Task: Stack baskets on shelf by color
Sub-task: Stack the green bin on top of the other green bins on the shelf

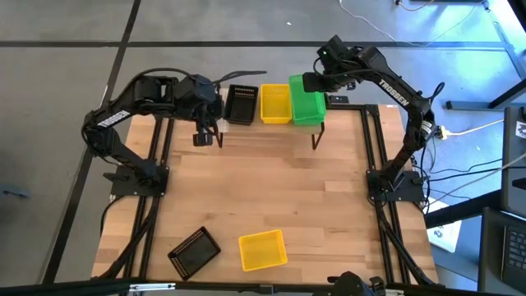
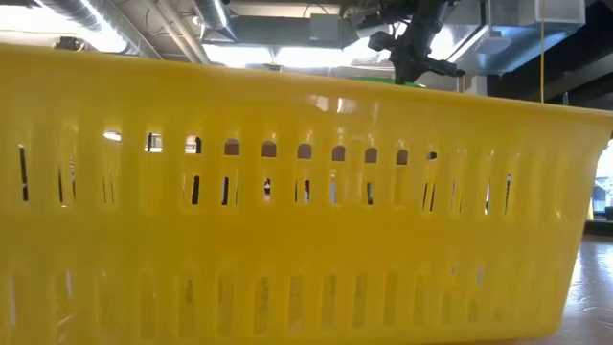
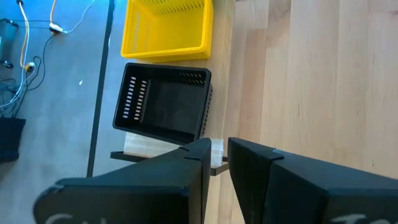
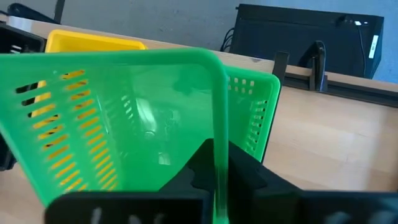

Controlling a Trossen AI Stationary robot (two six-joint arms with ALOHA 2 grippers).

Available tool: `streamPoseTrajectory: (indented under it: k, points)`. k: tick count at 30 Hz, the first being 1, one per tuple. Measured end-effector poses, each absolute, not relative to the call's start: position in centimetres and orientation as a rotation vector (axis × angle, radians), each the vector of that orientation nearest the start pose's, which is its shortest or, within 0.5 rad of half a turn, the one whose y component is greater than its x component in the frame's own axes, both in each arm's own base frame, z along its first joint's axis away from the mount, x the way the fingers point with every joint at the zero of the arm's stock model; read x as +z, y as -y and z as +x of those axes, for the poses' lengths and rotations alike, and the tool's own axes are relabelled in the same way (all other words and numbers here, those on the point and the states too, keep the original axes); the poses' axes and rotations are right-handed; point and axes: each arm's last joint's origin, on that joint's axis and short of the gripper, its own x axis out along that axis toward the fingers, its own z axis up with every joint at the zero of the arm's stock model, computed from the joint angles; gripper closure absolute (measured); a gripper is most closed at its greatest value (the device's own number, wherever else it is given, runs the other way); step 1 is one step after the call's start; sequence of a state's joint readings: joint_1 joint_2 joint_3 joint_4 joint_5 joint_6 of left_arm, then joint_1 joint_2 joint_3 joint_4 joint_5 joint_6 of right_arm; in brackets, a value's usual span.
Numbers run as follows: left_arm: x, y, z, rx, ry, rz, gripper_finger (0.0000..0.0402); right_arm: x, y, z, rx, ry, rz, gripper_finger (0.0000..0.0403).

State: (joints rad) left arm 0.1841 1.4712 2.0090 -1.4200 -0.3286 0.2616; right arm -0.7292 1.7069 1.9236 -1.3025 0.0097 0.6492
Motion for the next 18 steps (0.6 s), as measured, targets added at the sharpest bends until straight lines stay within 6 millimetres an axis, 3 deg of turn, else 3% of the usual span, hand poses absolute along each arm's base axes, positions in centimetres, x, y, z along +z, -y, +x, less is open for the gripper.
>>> streamPoseTrajectory:
  k: [11,18]
  points:
    - [46.98,-5.2,22.82,0.36,-0.948,0.304,0.0355,39.1,21.87,24.41,-1.018,-0.779,0.98,0.0326]
    - [46.98,-5.2,22.82,0.36,-0.948,0.304,0.0355,39.79,21.47,23.92,-1.052,-0.729,1.013,0.0324]
